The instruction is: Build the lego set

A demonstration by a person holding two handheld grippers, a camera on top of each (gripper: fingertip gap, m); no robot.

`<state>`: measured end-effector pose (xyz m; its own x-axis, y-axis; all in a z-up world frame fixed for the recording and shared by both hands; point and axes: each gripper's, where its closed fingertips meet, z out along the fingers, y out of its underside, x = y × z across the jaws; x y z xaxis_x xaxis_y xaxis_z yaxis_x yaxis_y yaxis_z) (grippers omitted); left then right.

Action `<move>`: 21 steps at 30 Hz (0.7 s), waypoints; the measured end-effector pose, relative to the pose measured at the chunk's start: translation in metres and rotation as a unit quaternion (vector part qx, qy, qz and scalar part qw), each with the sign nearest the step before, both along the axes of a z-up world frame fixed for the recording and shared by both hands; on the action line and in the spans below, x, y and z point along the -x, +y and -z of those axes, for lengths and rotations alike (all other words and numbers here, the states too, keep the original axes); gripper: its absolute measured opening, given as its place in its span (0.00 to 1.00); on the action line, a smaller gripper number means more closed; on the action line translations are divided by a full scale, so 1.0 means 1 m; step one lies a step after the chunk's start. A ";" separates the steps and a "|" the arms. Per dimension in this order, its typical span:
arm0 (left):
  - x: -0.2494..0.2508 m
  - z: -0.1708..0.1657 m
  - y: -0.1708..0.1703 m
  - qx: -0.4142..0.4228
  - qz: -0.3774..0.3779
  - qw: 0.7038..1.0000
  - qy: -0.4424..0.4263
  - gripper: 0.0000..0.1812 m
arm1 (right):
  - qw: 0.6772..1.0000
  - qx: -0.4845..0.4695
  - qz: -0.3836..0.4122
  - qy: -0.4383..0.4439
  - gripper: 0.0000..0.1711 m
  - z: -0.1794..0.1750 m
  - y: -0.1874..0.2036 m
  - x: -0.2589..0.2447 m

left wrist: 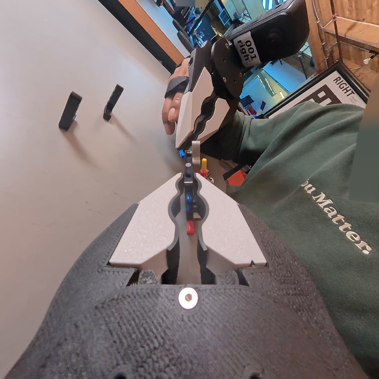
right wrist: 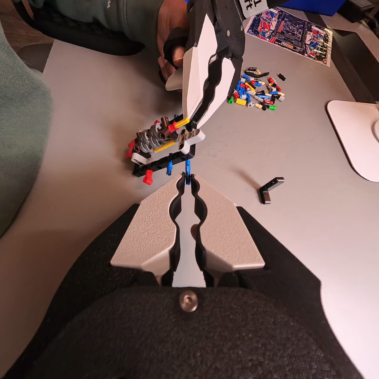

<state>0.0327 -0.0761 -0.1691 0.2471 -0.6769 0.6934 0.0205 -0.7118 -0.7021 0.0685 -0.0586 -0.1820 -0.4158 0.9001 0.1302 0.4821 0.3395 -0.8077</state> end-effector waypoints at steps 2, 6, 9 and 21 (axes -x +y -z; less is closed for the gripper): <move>0.000 0.001 0.000 0.001 -0.001 1.000 0.002 0.03 | 1.000 -0.001 -0.002 -0.002 0.02 0.000 -0.001 -0.002; 0.002 0.003 0.001 0.006 -0.006 1.000 0.003 0.03 | 1.000 0.001 -0.005 -0.008 0.02 0.001 -0.002 -0.004; 0.002 0.004 0.001 0.011 -0.007 1.000 0.004 0.03 | 1.000 0.003 -0.005 -0.008 0.02 0.002 -0.003 -0.003; 0.000 0.007 0.002 0.025 -0.012 1.000 0.011 0.04 | 0.999 0.001 0.005 -0.033 0.02 0.007 -0.002 -0.002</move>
<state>0.0330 -0.0744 -0.1766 0.2782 -0.6356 0.7202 0.0242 -0.7449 -0.6667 0.0703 -0.0608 -0.1889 -0.4150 0.9043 0.0999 0.5380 0.3325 -0.7746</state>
